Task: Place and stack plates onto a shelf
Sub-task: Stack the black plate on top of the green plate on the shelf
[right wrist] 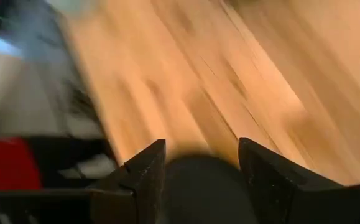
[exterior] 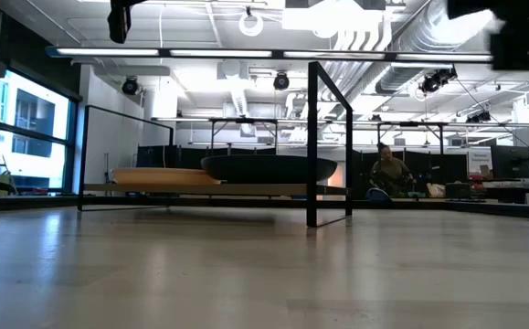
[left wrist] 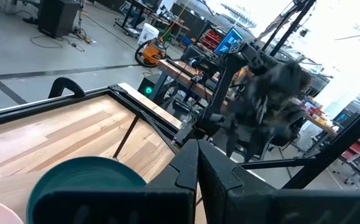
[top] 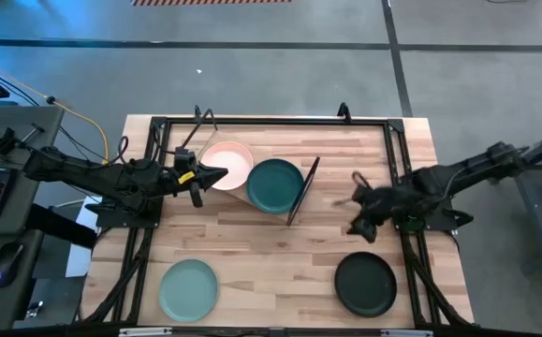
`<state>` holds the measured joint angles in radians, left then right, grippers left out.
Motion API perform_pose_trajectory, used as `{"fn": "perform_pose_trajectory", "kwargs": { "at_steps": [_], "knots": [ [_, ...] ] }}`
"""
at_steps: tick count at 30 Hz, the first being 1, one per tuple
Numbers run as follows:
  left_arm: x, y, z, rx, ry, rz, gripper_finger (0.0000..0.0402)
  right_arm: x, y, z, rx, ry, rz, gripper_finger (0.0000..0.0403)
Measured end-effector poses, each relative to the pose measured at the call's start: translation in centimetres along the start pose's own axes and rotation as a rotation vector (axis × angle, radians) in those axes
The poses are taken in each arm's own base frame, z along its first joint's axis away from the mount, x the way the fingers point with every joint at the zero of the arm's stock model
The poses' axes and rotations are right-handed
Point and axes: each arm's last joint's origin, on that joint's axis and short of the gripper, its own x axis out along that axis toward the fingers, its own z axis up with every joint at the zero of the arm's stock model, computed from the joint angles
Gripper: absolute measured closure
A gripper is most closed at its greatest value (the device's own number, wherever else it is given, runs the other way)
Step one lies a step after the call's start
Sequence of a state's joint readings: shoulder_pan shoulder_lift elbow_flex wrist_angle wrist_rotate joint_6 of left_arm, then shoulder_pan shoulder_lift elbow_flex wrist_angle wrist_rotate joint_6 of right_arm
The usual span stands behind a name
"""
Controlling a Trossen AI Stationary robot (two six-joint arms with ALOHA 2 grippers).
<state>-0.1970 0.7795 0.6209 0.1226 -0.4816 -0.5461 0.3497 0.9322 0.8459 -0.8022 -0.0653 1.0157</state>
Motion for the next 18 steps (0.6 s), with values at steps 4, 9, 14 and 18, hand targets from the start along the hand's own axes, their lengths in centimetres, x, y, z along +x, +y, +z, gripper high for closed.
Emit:
{"fn": "perform_pose_trajectory", "kwargs": {
  "at_steps": [4,9,14,18],
  "knots": [
    [0.0,0.0,-0.1,0.003,0.006,0.004,0.0401,2.7,-1.4,-2.6,0.057,0.234,-0.132,0.0219],
    [0.0,0.1,-0.1,0.008,0.013,0.009,0.0401,5.5,-3.0,-5.4,0.102,0.357,-0.167,0.0218],
    [0.0,0.1,-0.2,0.01,0.018,0.011,0.0401,6.9,-4.6,-7.0,0.164,0.376,-0.241,0.0218],
    [0.0,0.1,-0.2,0.011,0.02,0.012,0.0401,7.7,-5.4,-8.0,0.197,0.387,-0.264,0.0218]
  ]
}}
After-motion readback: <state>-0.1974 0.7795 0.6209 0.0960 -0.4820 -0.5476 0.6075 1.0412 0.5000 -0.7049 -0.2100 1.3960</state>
